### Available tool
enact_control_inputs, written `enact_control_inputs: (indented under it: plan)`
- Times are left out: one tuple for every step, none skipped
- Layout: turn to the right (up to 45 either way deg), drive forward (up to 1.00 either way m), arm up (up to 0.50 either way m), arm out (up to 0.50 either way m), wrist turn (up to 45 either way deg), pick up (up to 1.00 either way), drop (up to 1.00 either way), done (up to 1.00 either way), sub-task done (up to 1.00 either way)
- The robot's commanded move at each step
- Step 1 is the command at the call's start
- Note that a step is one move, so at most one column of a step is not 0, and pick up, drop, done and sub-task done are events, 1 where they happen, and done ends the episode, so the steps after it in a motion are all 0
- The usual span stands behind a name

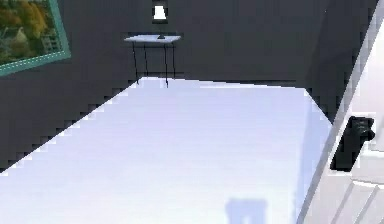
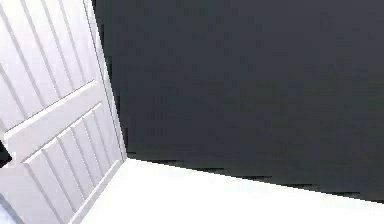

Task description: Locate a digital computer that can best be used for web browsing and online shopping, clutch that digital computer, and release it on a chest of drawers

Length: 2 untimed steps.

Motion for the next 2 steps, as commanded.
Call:
enact_control_inputs:
  plan:
    - [-3.0,0.0,0.0,0.0,0.0,0.0,0.0,0.0,0.0]
    - [0.0,0.65,0.0,0.0,0.0,0.0,0.0,0.0,0.0]
